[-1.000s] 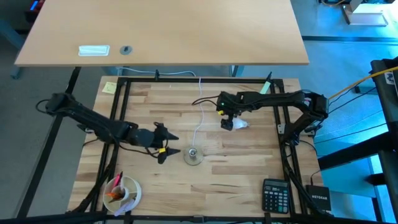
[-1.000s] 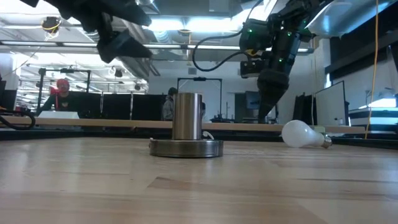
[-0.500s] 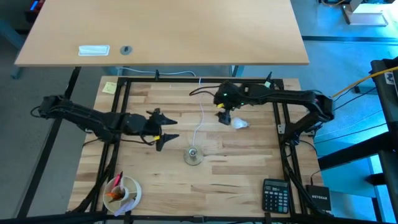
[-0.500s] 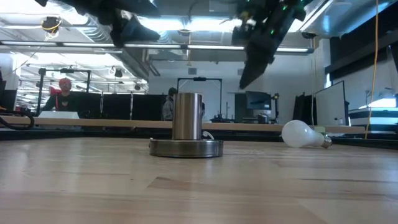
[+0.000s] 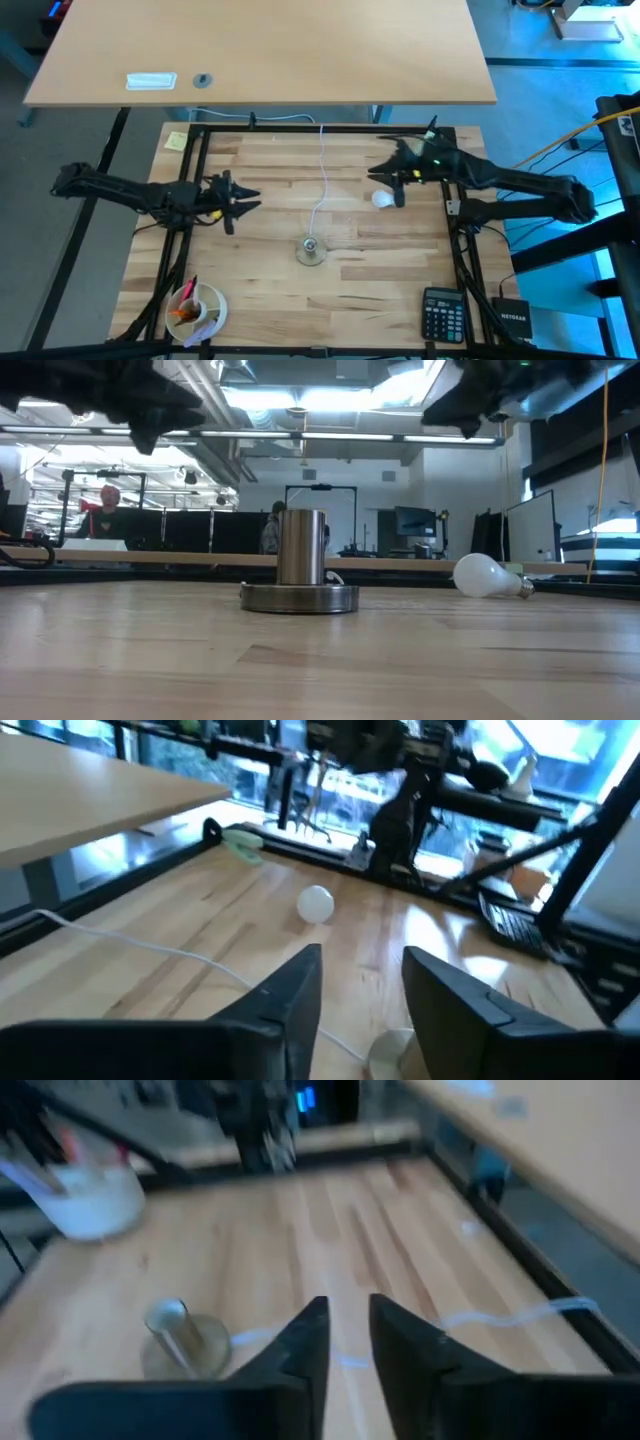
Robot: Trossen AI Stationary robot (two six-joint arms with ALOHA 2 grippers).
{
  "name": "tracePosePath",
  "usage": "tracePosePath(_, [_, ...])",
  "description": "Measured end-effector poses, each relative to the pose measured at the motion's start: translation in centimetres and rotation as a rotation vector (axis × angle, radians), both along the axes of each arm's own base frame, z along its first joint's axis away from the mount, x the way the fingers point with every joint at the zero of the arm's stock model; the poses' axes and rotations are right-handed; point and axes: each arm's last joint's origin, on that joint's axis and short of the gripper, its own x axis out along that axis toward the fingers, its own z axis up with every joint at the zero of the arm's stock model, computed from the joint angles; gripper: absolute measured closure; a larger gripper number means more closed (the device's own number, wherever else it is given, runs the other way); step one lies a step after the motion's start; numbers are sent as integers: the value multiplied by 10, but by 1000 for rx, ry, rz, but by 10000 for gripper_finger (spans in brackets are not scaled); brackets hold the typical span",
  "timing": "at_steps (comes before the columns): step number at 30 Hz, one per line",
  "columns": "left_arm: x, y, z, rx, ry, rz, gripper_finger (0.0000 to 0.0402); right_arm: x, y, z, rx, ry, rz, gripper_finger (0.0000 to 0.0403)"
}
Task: Screw lightbulb
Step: Return to Home Position
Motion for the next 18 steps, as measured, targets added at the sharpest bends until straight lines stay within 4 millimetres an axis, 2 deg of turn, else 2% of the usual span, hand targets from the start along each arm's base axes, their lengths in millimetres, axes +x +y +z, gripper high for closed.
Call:
tracePosePath(4, [-11,3,-9,-58,-15,34,284,-27,8,-16,5,-164,-14,356])
tracePosePath(9, [-16,4,-13,-86,14,41,290,-50,14,-41,12,-164,-41,380])
tracePosePath(14, [-16,4,-14,-54,26,38,290,-56,17,-47,79,-141,-22,386])
tracePosePath(18, [-16,4,-18,58,12,22,290,-56,22,-51,80,-140,137,385])
